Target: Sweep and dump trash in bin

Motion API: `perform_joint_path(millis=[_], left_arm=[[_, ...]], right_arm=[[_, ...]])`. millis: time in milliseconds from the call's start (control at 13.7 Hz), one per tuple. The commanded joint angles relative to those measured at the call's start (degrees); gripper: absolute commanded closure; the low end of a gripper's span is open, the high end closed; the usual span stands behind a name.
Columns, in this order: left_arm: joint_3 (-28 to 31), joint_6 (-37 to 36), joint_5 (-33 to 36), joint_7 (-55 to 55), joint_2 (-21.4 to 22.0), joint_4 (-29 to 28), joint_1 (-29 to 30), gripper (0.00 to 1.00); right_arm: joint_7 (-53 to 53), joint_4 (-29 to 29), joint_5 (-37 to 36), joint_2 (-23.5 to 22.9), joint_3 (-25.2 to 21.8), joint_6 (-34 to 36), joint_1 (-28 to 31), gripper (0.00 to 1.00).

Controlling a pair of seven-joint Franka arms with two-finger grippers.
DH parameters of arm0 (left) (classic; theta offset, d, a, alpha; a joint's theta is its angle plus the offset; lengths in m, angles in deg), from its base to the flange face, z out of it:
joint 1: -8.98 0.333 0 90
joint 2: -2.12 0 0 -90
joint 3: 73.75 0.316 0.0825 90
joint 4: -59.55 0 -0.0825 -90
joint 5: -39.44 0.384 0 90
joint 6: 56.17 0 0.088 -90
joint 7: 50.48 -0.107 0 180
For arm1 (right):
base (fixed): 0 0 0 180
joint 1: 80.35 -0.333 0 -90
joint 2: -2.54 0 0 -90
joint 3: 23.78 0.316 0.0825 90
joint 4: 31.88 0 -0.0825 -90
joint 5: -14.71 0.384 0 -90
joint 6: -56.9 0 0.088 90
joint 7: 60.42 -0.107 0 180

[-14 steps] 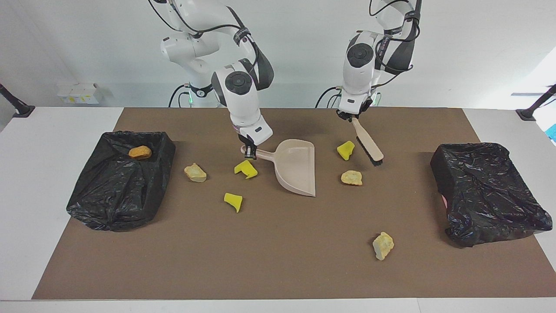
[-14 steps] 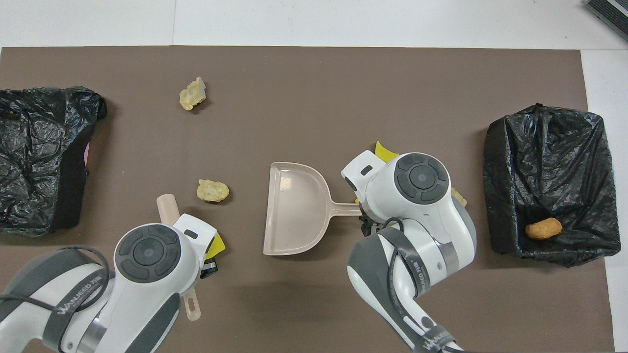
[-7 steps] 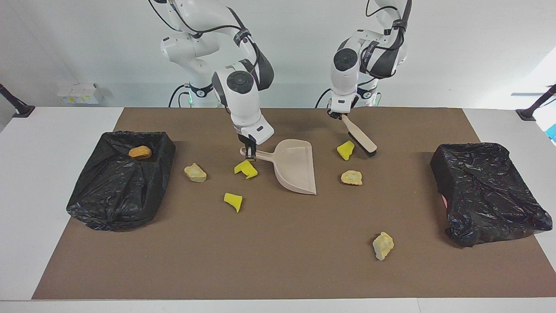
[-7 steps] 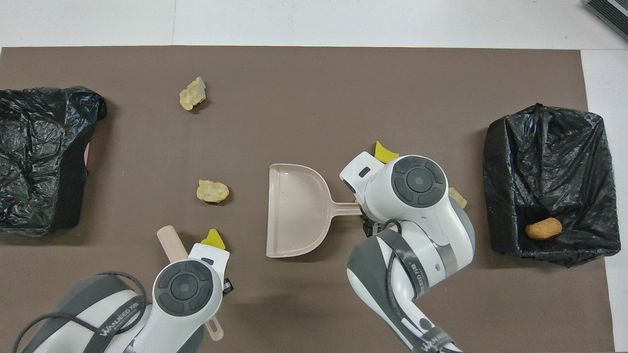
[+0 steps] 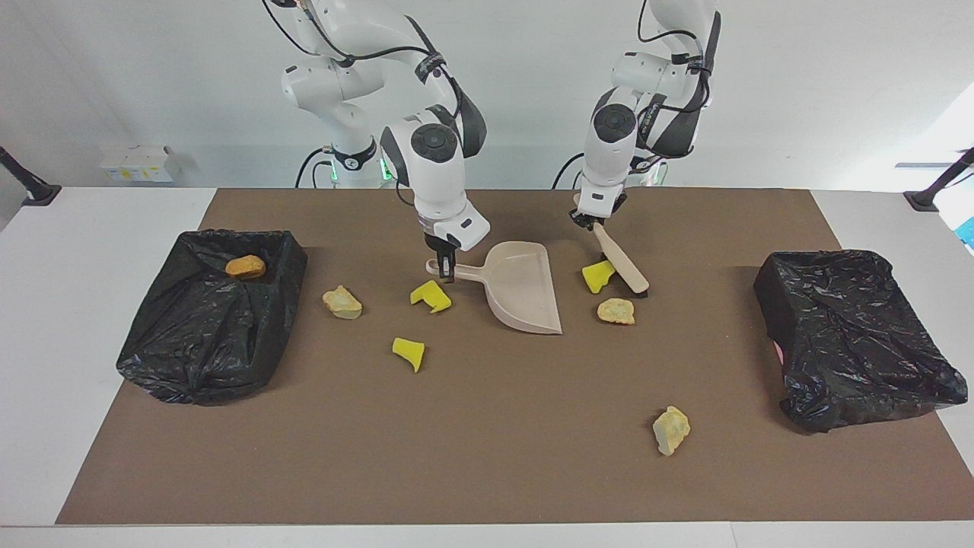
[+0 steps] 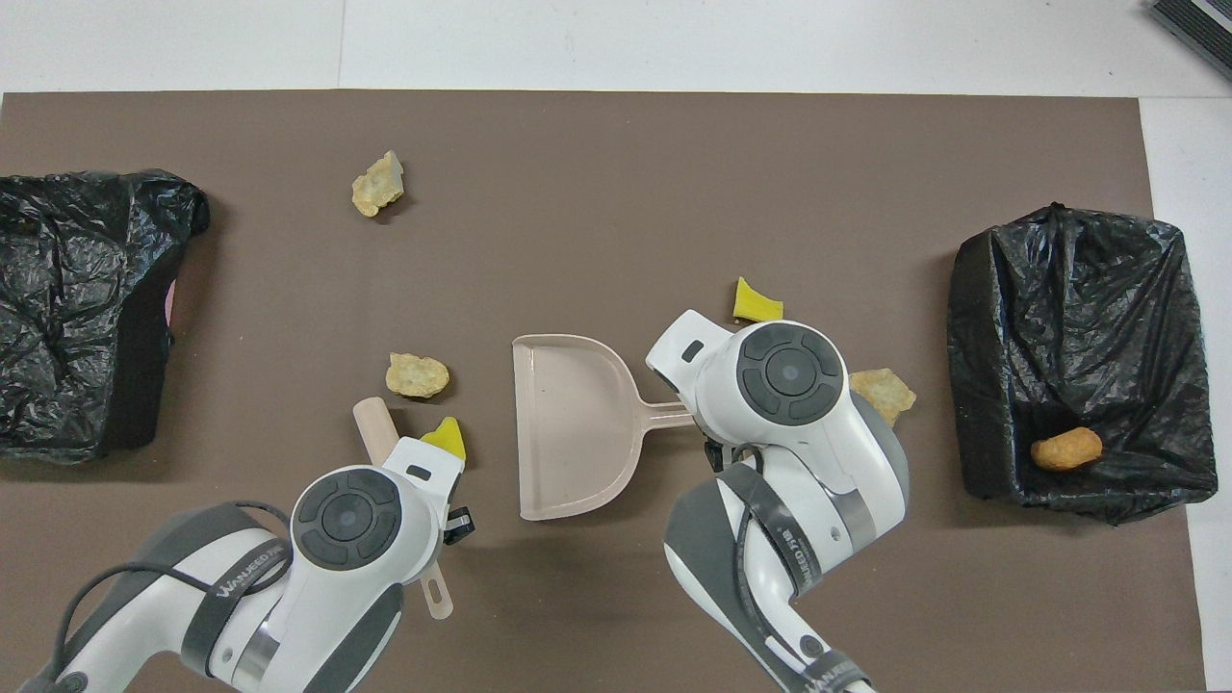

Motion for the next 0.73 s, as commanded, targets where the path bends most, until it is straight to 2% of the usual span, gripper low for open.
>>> perform_joint_path(millis=[0, 219, 511, 656], left_arm=[[-0.2, 4.3, -1.0, -12.9, -2.5, 2.0, 0.2, 1.0], [-0.5, 4.6, -1.0, -20.0, -2.3, 2.1, -2.6, 1.0], [-0.5, 4.1, -1.0, -19.0, -2.5, 4.5, -9.2, 1.0], [-0.5, 2.8, -1.1, -17.9, -2.7, 6.3, -10.1, 1.0]], right_arm=[[-1.6, -0.3, -0.9, -0.8, 0.1, -1.2, -1.3, 1.0], [-3.1, -0.2, -0.9, -0.8, 0.1, -1.2, -1.3, 1.0], [-3.3, -0.1, -0.9, -0.8, 0.1, -1.2, -1.3, 1.0], [-3.3, -0.1, -0.9, -0.8, 0.1, -1.2, -1.2, 1.0]])
